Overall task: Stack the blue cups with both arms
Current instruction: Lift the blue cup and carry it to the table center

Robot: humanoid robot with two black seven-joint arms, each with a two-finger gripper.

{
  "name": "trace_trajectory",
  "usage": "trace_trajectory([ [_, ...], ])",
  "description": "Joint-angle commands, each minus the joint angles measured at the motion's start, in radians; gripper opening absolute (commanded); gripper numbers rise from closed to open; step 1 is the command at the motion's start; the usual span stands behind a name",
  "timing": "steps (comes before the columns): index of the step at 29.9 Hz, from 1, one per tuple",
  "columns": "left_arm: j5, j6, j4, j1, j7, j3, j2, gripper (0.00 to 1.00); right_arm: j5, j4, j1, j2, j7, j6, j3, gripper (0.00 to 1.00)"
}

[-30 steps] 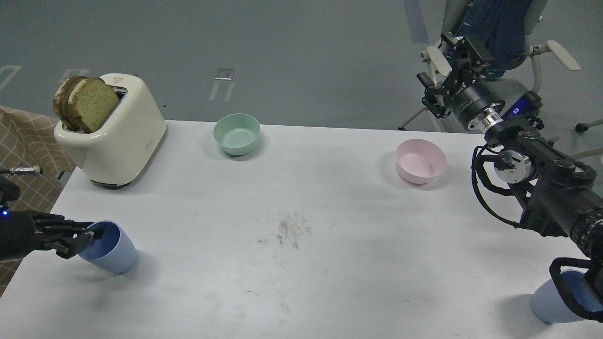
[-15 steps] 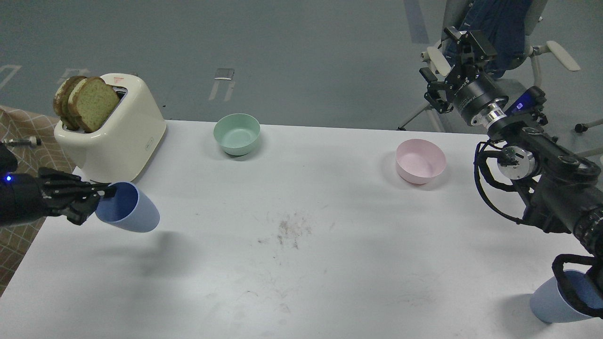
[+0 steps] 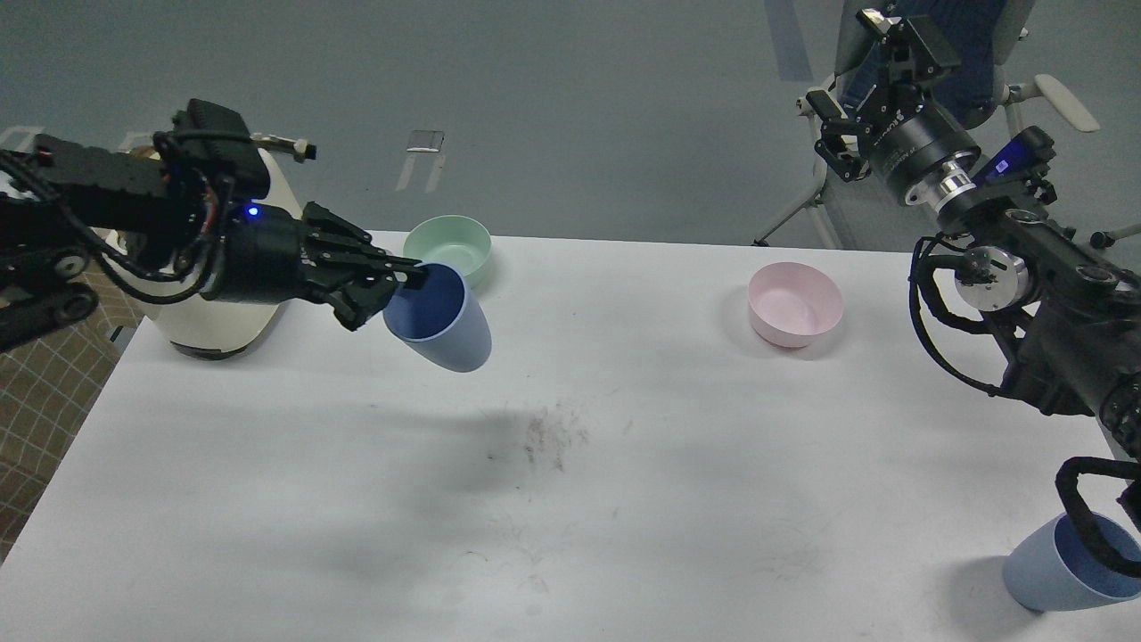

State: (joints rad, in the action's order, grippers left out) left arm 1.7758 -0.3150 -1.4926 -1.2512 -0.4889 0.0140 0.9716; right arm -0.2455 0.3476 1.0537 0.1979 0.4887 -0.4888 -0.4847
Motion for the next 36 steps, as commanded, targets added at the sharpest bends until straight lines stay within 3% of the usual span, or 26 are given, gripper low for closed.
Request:
trace_trajectory([
  [1, 0.001, -0.010, 0.069, -0.002, 0.000, 0.004, -0.119, 0.00, 0.000, -0.001, 0.006, -0.005, 0.000, 0.000, 0.000, 1.00],
  [9, 0.028, -0.065, 0.239, 0.007, 0.000, 0.017, -0.352, 0.00, 0.000, -0.004, 0.009, -0.003, 0.000, 0.000, 0.003, 1.00],
  [20, 0.074, -0.111, 0.347, -0.004, 0.000, 0.052, -0.556, 0.00, -0.003, -0.007, 0.015, 0.000, 0.000, 0.000, 0.005, 1.00],
  [36, 0.178, -0.127, 0.411, 0.003, 0.000, 0.054, -0.679, 0.00, -0.002, -0.022, 0.046, -0.003, 0.000, 0.000, 0.025, 1.00],
])
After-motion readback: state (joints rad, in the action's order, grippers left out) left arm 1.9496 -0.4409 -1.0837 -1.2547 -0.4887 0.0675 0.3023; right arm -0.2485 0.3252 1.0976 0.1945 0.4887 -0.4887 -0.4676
